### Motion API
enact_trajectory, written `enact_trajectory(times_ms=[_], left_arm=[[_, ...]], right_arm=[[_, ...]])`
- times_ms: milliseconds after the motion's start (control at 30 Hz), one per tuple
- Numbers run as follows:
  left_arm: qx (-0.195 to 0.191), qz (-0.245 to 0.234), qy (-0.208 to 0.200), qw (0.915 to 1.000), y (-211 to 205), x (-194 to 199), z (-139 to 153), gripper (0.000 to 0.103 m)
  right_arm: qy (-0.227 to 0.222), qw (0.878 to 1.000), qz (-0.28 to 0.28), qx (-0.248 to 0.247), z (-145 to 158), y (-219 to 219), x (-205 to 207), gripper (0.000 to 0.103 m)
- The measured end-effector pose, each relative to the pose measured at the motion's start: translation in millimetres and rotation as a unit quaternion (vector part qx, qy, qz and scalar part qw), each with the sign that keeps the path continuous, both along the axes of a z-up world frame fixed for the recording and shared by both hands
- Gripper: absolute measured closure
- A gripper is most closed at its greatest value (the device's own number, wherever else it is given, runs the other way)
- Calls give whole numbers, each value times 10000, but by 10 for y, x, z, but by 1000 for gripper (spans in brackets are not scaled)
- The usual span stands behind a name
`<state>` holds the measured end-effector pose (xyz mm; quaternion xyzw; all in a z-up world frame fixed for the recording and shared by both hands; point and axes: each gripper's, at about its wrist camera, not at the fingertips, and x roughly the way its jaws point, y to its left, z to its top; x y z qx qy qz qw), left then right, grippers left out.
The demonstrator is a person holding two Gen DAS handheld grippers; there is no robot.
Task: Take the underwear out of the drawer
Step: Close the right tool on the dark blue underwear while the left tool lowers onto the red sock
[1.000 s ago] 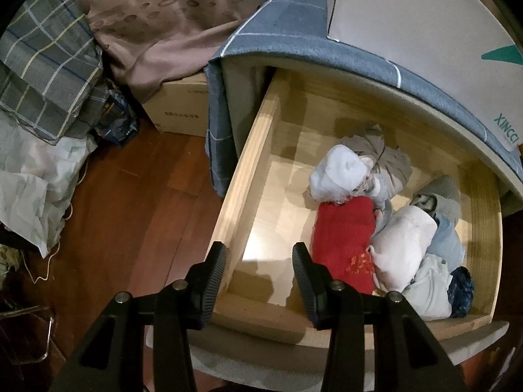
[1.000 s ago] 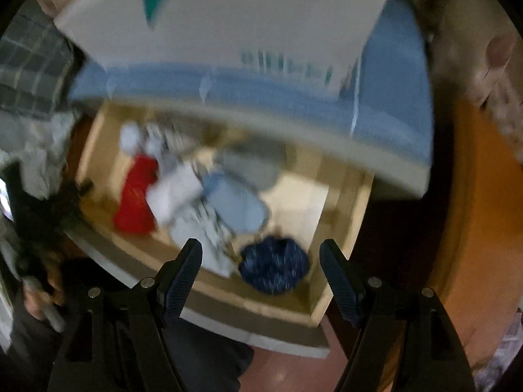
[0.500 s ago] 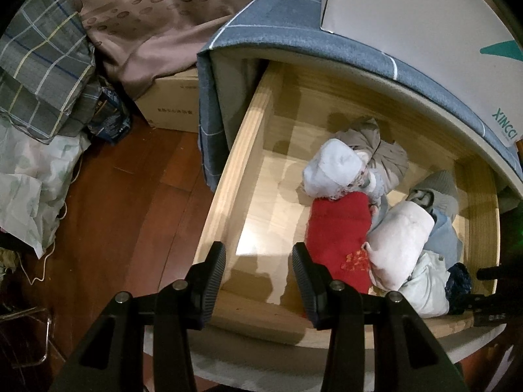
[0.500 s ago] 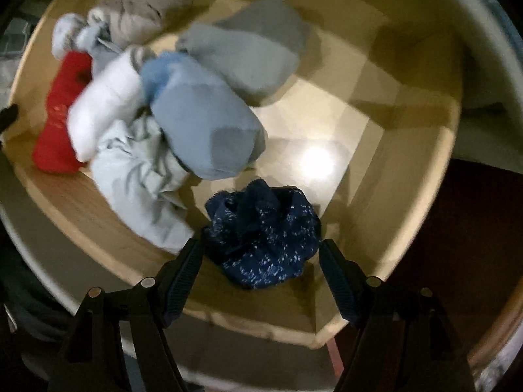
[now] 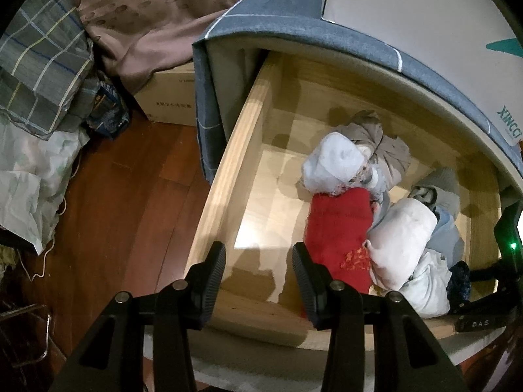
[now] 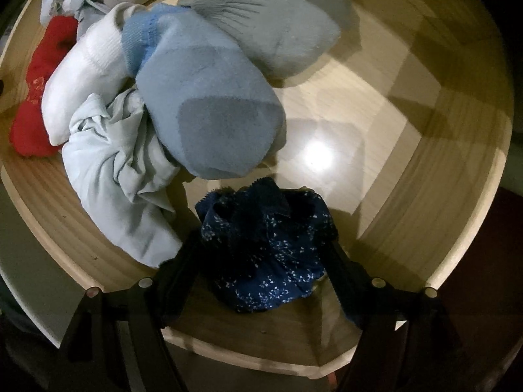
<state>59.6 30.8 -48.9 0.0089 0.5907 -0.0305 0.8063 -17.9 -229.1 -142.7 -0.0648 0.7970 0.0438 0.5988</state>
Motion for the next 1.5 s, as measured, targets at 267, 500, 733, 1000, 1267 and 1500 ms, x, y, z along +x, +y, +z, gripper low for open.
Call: enact_trajectory(times_ms=[267,500,733,1000,1267,1500], left_arm=[[8,1,3,10000,-10,5,-15,60],[13,0,-4,10000,-15,7,-10,60],[-16,-86,66,9999,-31,22,-18,60],[-21,-205,138,9997,-80,22,-39,60],[-173,-405,563,9974,-150,52,-127,60],[-229,-613,891,9939,-301,65,-210,60]], right_arm=[[4,9996,-255,75,-20,51,125,48],[-402,9968,-694,-62,86,-20,176,67],[-1048,9802,-1676,-85,184,-214,309,67],[-1146,9769,-1802,-100,146,-203,412,50],[-954,9852,-1410,-194,75,28,492,38],[-1012,9851,-1355,-310,4,182,413,63]])
